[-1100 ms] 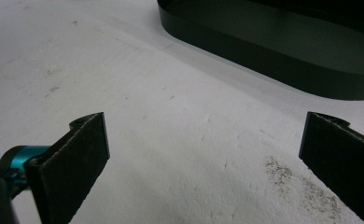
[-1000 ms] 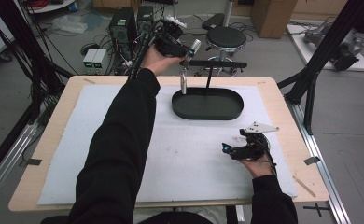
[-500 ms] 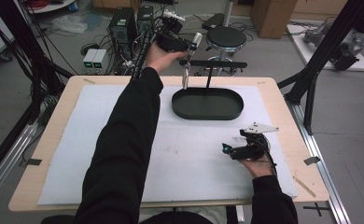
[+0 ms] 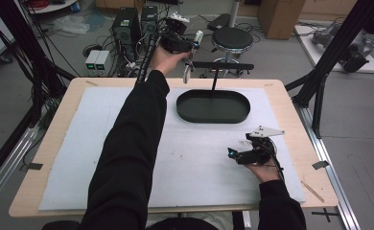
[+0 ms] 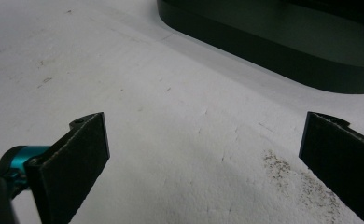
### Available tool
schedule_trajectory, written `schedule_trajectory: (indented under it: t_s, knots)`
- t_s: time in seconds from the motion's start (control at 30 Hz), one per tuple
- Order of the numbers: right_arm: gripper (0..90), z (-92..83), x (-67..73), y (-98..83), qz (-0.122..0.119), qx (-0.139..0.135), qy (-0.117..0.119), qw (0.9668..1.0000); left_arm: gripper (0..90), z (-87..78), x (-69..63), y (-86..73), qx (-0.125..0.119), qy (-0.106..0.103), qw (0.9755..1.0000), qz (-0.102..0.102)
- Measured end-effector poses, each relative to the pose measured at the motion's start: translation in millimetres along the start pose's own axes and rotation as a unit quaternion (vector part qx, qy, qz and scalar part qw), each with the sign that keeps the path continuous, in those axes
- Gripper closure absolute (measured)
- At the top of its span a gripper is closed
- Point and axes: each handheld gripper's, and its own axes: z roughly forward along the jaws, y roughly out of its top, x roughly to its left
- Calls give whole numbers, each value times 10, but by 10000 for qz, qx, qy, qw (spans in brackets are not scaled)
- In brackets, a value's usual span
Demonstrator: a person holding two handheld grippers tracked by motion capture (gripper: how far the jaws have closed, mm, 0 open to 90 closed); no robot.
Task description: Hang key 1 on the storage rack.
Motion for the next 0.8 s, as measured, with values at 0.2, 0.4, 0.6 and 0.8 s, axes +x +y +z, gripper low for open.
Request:
schedule_trajectory:
  t_s: [0.2,0.4,0.6,0.8]
  knots:
    - [8,-2,2,-1,-8,-1,2,10000,451,27,32,-81,166,-188,9987,-448]
    - [8,6,14,-1,-17,36,-6,10000,24,22,32,-145,554,-593,9960,-365]
    - [8,6,12,-1,-15,35,-12,10000,17,-93,100,-228,567,-488,9964,-396]
    - [8,6,9,-2,-18,36,-22,10000,17,-299,195,-367,418,-452,9972,-426]
